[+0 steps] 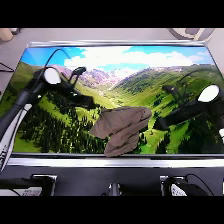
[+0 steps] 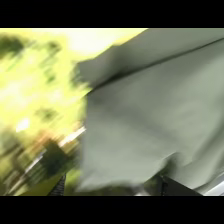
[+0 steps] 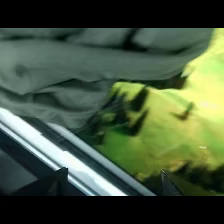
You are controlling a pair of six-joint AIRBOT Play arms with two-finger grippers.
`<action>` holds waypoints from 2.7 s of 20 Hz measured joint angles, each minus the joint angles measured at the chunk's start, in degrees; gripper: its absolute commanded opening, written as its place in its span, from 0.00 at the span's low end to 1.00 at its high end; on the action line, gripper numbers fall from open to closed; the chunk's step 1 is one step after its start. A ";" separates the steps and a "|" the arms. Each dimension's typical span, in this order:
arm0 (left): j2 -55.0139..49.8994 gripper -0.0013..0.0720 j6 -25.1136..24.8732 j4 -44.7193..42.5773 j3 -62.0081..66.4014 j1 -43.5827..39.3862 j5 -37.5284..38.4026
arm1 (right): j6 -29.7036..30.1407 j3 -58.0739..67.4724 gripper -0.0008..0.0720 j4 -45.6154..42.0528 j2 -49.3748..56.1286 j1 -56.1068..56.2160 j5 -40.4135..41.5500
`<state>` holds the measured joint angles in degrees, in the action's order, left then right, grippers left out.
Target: Fold the shirts.
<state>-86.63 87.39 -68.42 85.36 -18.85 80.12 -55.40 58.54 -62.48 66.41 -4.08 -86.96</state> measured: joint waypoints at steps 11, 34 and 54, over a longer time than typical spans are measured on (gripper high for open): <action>-2.14 0.89 0.04 9.42 -24.33 -0.15 -13.99 | 1.86 -22.21 0.87 11.67 0.35 0.02 12.68; 24.46 0.05 1.27 -8.41 -2.36 -1.20 -24.48 | -3.30 8.02 0.03 -12.76 -12.31 8.11 17.29; 43.17 0.06 11.50 -27.82 4.98 4.17 -26.84 | -9.38 32.37 0.04 -28.26 -20.17 1.09 -3.34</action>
<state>-43.46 98.89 -96.25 90.35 -14.68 53.28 -64.77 90.91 -90.74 46.24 -2.98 -90.30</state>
